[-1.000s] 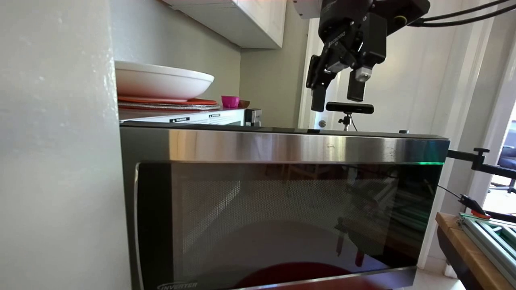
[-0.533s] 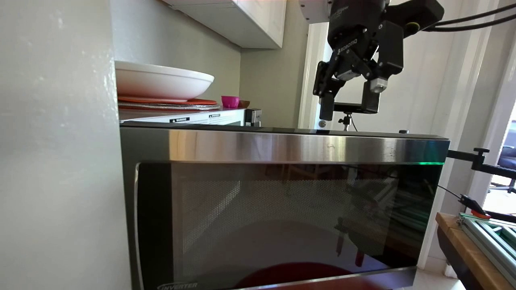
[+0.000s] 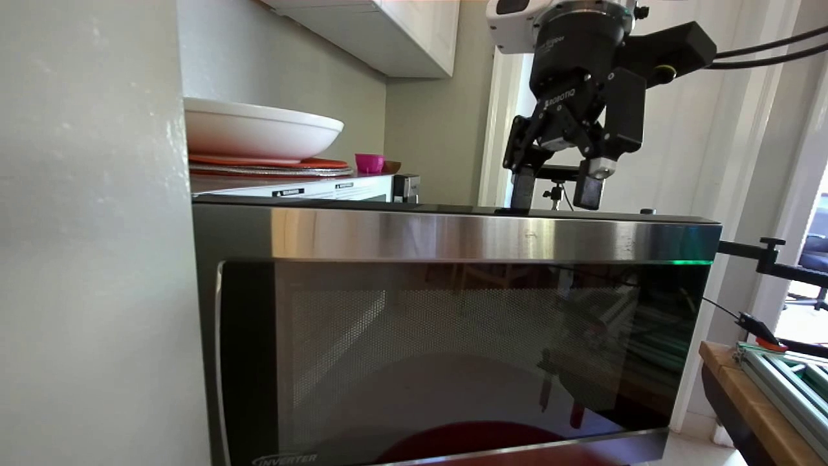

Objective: Put the pink bowl on top of the microwave, then close the door of the microwave

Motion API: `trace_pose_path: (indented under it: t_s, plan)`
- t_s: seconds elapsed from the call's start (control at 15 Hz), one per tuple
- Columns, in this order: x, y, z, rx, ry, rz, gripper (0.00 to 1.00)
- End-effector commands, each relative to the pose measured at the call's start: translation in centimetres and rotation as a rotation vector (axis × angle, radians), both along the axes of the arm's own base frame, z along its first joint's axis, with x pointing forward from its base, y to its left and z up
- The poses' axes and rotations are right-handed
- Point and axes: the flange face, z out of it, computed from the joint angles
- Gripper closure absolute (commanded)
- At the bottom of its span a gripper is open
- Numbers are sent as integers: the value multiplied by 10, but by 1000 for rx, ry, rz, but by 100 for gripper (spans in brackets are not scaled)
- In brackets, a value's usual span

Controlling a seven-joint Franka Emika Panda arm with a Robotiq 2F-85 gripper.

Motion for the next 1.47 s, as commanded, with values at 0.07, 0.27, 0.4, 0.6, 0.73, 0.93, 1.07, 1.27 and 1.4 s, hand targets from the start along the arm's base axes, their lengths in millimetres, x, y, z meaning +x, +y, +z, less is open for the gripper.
trace_pose_path:
  t_s: [0.07, 0.27, 0.4, 0.6, 0.73, 0.93, 1.07, 1.27, 1.4]
  plan:
    - [-12, 1, -5, -26, -54, 17, 0]
    - [-12, 1, -8, -50, -85, 26, 0]
    - [-12, -1, -9, -69, -104, 31, 0]
    - [-12, -4, -10, -91, -126, 37, 0]
    - [-11, -6, -11, -103, -138, 39, 0]
    - [-9, -10, -12, -120, -154, 39, 0]
    - [-6, -16, -11, -130, -170, 33, 0]
    - [1, -32, -14, -139, -185, 10, 0]
    - [7, -47, -17, -150, -207, -19, 0]
